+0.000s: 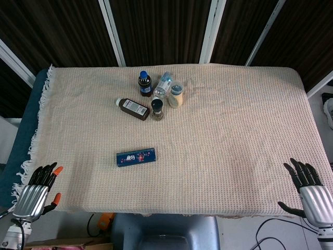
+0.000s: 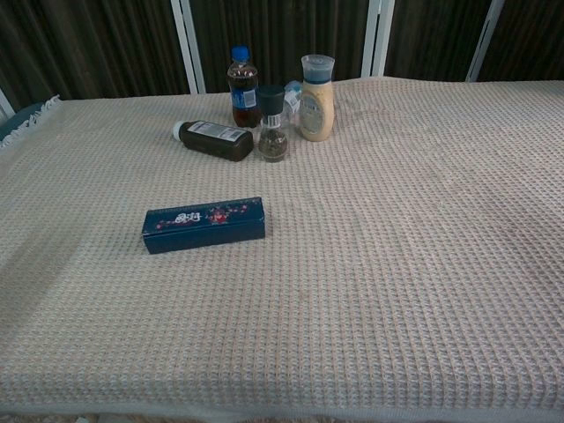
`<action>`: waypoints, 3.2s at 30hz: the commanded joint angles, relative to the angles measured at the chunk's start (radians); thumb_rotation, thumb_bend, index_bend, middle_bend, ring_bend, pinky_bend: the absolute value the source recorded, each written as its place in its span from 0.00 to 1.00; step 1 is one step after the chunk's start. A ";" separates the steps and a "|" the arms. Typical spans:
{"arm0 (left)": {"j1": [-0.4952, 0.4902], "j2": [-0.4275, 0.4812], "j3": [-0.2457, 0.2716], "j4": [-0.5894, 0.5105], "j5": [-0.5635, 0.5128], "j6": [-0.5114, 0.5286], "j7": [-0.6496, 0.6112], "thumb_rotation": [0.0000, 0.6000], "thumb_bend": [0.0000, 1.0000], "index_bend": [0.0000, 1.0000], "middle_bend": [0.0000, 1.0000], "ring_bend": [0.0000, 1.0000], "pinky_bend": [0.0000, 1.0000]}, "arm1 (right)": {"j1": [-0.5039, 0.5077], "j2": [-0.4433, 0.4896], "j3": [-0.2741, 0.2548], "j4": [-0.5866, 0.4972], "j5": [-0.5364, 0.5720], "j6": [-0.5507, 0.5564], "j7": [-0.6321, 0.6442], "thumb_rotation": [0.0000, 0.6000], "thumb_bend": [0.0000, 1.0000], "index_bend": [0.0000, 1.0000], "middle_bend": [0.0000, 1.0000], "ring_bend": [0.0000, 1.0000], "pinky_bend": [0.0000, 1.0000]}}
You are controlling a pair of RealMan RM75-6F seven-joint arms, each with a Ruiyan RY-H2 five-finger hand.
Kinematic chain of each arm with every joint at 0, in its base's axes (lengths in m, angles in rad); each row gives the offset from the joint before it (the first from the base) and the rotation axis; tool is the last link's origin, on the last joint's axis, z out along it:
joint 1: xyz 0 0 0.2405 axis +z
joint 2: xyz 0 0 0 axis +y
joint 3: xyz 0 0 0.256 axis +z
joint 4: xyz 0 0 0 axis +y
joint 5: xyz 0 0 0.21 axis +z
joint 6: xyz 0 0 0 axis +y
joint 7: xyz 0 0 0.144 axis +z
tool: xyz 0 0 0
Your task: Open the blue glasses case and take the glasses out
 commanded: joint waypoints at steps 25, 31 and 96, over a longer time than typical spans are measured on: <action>-0.271 -0.477 -0.211 0.128 -0.129 -0.231 0.113 1.00 0.38 0.24 0.00 0.00 0.00 | -0.007 0.022 0.001 0.007 0.002 0.020 0.055 1.00 0.10 0.00 0.00 0.00 0.00; -0.330 -0.561 -0.252 0.192 -0.241 -0.291 0.184 1.00 0.38 0.26 0.00 0.00 0.00 | -0.013 0.029 0.003 0.010 0.009 0.028 0.067 1.00 0.10 0.00 0.00 0.00 0.00; -0.465 -0.746 -0.294 0.441 -0.336 -0.241 0.151 1.00 0.40 0.64 0.11 0.00 0.00 | -0.044 0.052 0.009 0.025 0.005 0.079 0.135 1.00 0.10 0.00 0.00 0.00 0.00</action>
